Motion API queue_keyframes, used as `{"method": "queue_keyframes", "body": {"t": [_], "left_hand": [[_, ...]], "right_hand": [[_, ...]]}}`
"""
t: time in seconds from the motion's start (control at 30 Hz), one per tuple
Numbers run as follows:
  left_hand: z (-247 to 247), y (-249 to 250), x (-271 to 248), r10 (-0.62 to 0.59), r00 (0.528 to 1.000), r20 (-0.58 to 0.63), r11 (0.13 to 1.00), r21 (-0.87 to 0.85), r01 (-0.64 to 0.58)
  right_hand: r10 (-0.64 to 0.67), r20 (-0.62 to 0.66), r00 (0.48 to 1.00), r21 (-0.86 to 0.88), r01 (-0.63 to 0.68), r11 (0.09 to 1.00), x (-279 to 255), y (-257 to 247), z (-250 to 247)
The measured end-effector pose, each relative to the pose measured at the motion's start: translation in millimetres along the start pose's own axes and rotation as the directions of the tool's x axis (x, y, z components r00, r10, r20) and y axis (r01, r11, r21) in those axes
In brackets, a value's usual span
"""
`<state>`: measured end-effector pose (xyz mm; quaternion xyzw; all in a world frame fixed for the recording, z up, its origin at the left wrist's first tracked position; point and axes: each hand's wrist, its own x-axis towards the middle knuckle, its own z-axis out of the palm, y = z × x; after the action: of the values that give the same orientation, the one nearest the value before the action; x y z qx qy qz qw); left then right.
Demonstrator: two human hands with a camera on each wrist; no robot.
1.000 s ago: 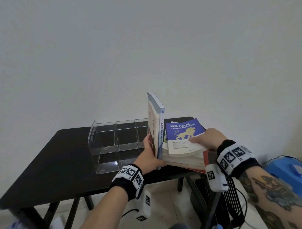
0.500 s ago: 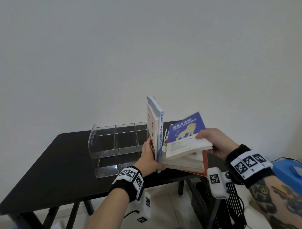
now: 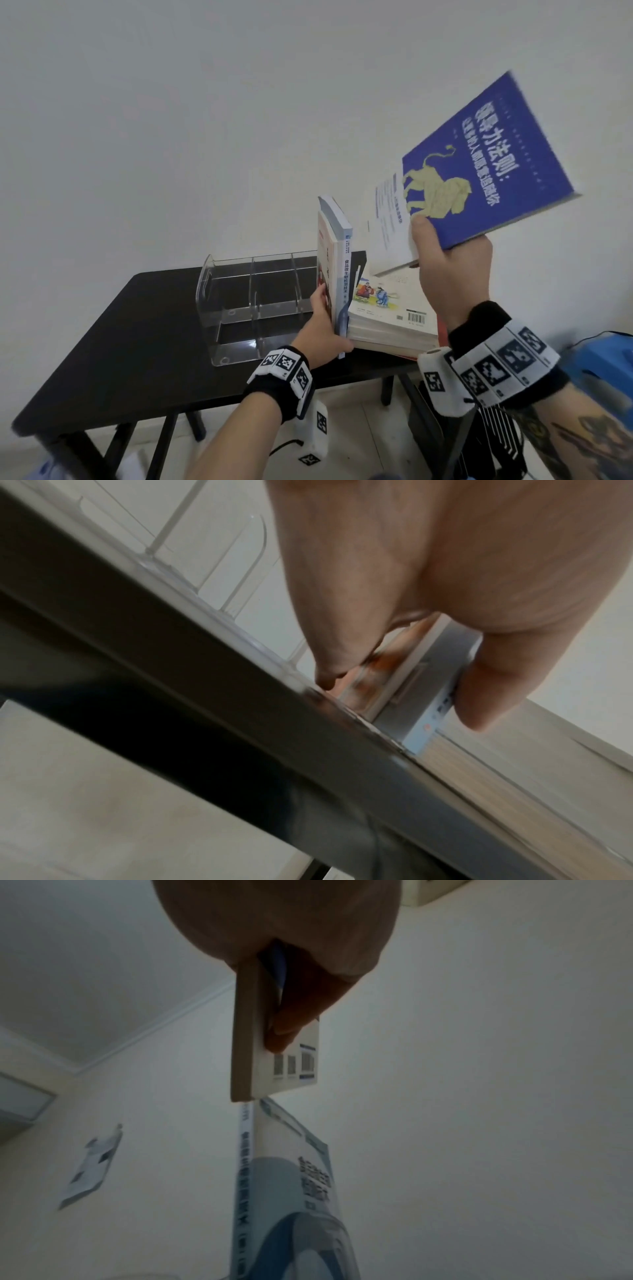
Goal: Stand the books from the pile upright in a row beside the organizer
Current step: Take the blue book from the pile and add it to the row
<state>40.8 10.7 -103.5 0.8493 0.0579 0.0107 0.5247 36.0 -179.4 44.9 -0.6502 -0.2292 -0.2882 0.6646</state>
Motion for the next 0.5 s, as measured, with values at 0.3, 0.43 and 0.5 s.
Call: {"method": "queue_keyframes", "body": {"t": [0.3, 0.43, 0.5], "left_hand": [[-2, 2, 5, -0.048, 0.999, -0.014, 0.998, 0.049, 0.048], [0, 1, 1, -0.093, 0.995, -0.034, 0.990, 0.103, 0.096], [3, 3, -4, -0.073, 0.996, -0.059, 0.969, 0.231, 0.085]], "right_hand": [[-0.313, 0.204, 0.928, -0.136, 0.344, 0.929, -27, -16, 45], [-0.014, 0.411, 0.912, -0.395, 0.191, 0.899, -35, 6, 63], [0.064, 0.447, 0.892, -0.463, 0.170, 0.870, -40, 13, 67]]}}
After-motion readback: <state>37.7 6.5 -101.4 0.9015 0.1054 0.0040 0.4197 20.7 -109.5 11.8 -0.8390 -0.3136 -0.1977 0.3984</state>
